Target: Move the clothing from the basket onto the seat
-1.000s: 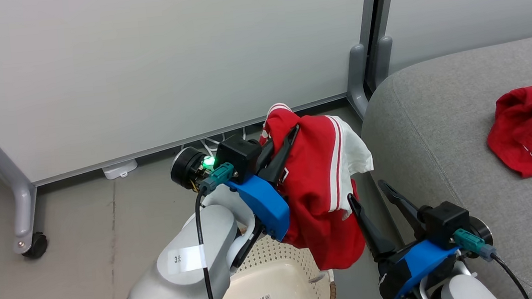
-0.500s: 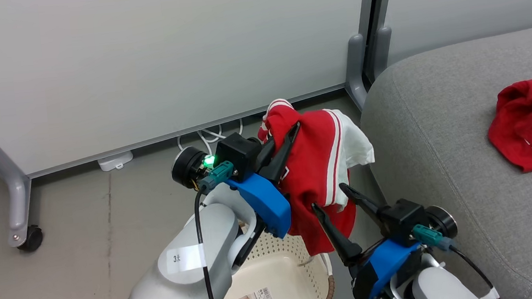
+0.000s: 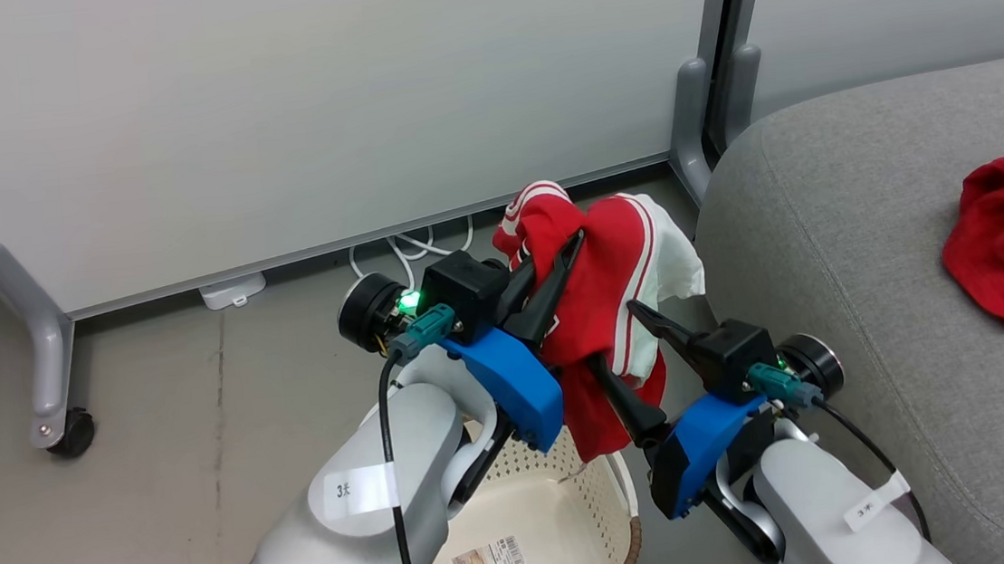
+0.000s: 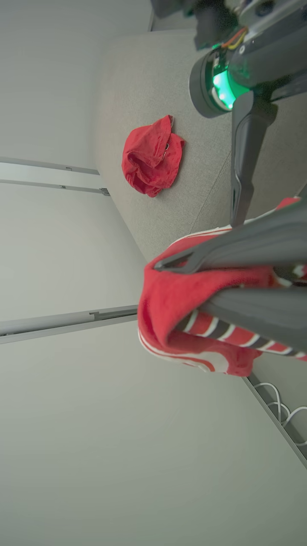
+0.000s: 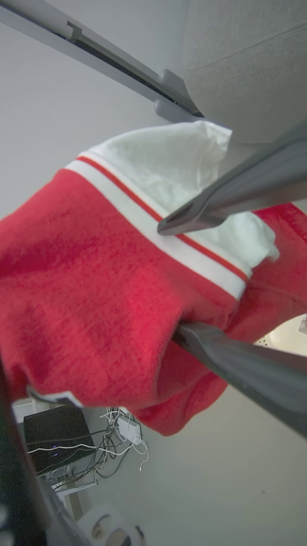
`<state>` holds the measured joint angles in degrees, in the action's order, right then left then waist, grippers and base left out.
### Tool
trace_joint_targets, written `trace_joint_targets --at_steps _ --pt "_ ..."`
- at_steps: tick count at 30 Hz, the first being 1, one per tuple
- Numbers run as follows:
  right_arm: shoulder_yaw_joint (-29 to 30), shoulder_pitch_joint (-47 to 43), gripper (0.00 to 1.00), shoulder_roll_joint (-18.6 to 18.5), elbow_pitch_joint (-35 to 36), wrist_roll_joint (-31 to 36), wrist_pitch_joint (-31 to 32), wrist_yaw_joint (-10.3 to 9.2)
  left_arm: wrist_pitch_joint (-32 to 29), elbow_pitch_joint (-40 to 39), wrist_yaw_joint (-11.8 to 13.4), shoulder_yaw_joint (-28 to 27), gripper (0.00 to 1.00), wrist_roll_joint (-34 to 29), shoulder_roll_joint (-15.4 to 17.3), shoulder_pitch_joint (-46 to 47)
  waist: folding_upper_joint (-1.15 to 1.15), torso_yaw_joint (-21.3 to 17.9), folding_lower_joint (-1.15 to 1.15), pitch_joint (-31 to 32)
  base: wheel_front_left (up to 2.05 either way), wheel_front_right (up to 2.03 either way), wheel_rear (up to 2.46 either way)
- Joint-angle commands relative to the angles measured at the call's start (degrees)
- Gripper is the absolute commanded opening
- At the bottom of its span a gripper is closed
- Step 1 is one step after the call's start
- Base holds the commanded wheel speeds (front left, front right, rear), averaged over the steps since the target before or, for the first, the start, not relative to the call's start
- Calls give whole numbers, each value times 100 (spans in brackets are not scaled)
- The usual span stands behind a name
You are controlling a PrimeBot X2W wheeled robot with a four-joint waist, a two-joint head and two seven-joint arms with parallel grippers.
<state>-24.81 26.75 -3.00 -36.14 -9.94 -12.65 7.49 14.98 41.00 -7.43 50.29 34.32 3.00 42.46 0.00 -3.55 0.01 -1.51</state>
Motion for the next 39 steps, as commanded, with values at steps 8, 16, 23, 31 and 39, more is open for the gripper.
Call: trace_joint_targets --at_steps 8,16,23,31,39 --pt "-337 644 100 12 -473 -633 -212 1 31 -75 -5 86 0 88 -10 93 0 32 -1 -21 0 0 0" --pt "-627 862 0 14 -770 -1110 -252 1 30 -86 -5 132 0 140 -11 55 0 33 -1 -7 0 0 0" --pt "-703 890 0 12 -817 -1235 -259 1 31 -36 -5 -2 0 68 -12 44 0 -20 -1 -17 0 0 0" --pt "-655 821 0 13 -759 -1249 -261 1 30 -29 -5 -57 29 35 -12 -19 0 -42 -1 1 0 0 0" --pt "-629 737 0 13 -671 -1213 -261 1 30 -125 -6 -200 100 -35 -10 -155 0 -38 -1 6 0 0 0"
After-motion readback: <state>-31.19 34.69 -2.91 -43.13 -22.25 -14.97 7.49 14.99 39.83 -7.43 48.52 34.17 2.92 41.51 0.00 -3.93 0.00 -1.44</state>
